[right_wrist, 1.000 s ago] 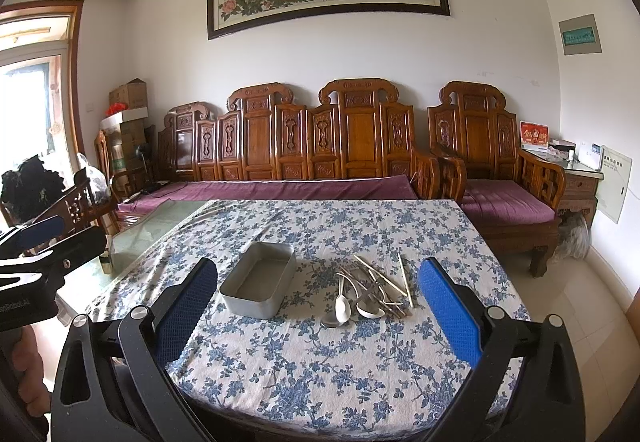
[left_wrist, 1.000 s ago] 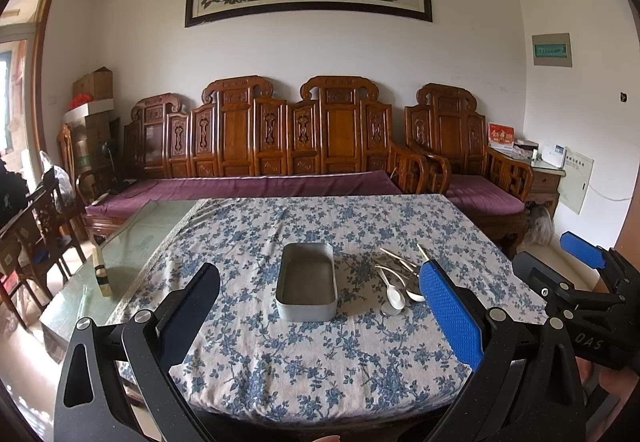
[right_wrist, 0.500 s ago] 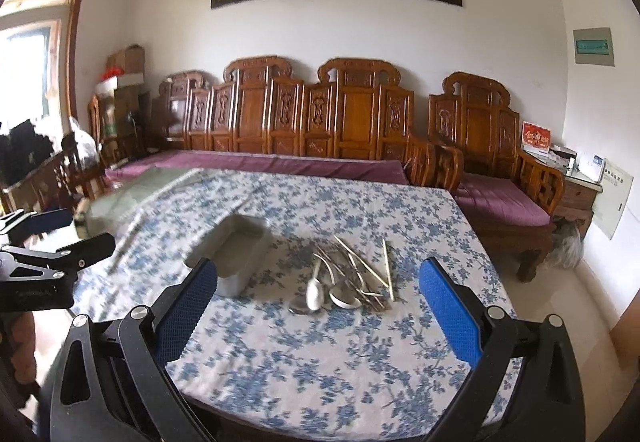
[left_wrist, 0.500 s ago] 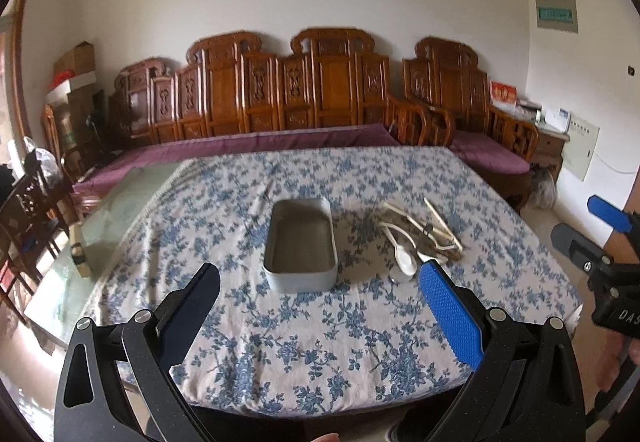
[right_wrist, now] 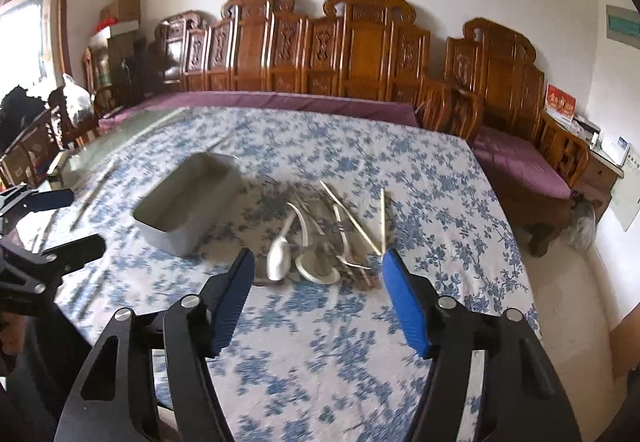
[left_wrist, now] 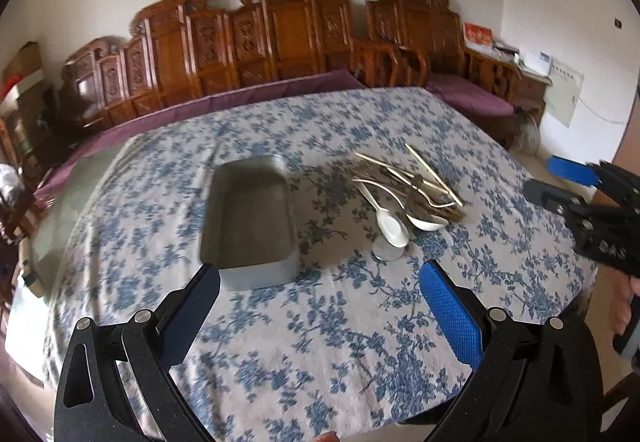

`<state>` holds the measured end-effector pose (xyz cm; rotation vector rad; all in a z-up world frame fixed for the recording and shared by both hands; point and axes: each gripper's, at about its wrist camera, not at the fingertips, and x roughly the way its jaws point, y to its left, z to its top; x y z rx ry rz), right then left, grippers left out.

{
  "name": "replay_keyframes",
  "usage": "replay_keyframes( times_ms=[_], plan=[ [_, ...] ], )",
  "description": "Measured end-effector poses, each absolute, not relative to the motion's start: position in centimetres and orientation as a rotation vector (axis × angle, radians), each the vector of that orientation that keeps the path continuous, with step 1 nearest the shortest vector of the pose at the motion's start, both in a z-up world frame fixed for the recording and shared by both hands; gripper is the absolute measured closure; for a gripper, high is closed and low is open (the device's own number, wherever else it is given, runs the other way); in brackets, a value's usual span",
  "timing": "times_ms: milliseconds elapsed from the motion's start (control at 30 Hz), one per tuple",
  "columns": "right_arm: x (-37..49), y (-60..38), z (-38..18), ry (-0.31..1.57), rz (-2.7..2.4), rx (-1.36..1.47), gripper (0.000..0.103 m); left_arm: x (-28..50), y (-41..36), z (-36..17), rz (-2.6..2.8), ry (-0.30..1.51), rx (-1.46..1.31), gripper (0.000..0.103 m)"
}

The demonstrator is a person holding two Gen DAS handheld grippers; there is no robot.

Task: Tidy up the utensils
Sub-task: 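Move both tools to the utensil pile and grasp a chopstick with the right tool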

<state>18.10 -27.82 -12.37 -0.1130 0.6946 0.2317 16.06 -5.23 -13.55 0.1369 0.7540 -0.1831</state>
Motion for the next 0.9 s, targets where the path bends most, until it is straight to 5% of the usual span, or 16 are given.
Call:
replay_keyframes(
  times_ms=[233,500,900],
  plan=[
    [24.0,-30.5,-16.1,0.787,0.22,-0.102,0.049,19.5,-7.4,-15.7,-0.228,0.797,0.149,0.006],
    [31.6,-32.9,-22.7,0.947,0.206,-0.091,0.076,22.9,-9.9,-17.9,-0.257,0.85,0.158,0.006],
    [35.5,-33.0,-27.6,1.044,0.22,-0.146,0.078,27.2,-12.4,-20.2,-0.288,0.914,0.166,0.01]
  ],
)
